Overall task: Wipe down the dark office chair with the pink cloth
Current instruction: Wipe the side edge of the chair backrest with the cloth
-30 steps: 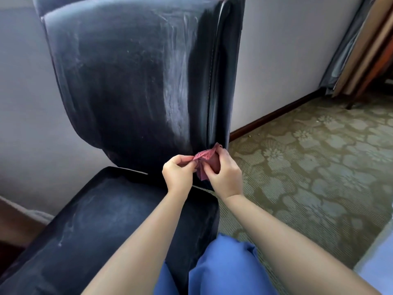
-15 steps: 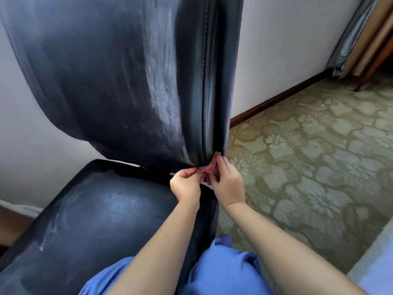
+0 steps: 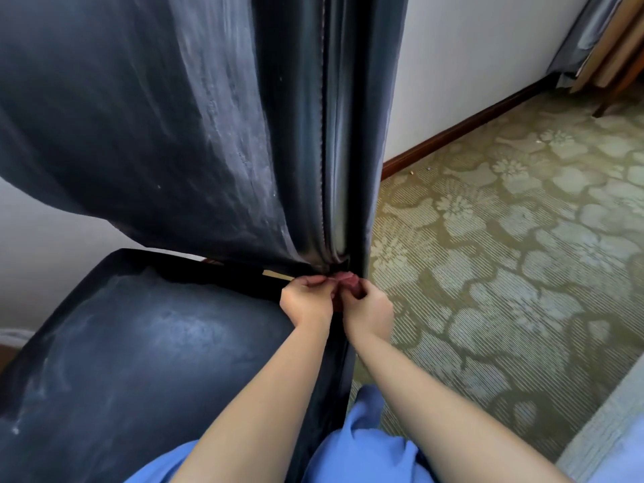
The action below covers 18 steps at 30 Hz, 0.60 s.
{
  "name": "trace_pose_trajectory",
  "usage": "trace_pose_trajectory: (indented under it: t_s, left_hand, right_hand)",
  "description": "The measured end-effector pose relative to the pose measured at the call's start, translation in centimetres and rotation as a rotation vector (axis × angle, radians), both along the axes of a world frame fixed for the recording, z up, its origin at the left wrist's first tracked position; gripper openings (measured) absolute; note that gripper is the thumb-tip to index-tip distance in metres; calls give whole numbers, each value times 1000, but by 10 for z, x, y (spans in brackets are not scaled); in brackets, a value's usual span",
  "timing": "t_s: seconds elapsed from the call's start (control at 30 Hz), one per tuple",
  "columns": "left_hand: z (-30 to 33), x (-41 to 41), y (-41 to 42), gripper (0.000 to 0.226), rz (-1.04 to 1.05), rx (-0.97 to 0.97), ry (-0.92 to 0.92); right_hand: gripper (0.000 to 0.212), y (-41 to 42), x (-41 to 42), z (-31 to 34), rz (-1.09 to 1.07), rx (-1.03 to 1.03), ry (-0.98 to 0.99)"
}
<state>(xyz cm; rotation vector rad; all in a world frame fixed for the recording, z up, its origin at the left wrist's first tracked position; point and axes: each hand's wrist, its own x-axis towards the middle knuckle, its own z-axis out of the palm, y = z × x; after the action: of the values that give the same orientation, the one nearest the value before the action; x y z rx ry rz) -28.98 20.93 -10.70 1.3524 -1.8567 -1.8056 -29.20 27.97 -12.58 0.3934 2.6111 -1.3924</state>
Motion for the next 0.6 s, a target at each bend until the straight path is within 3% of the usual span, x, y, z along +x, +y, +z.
trace_pose_trajectory:
  t_s: [0.07,0.13,0.2,0.27,0.47,0.6]
  left_hand:
    - [-4,-3,1,22,5,-18,-27]
    - [-5,-6,3,27,27,6,-56]
    - [-2,-5,5,25,41,44,-81]
    - [10,0,7,16,61,85,-80]
    - [62,19,5,11,114,192,49]
    - [91,44,12,14,129,386,142]
  right_hand:
    - [16,0,-13,-3,-81,-126,-214]
    - [18,0,-26,-5,-243,-390,-420]
    - [18,1,-31,-2,-299,-574,-501]
    - [5,0,-26,9,-298,-642,-465]
    - [28,-7,-8,55,-331,-750,-273]
    - [34,-2,15,83,-178,-713,-117]
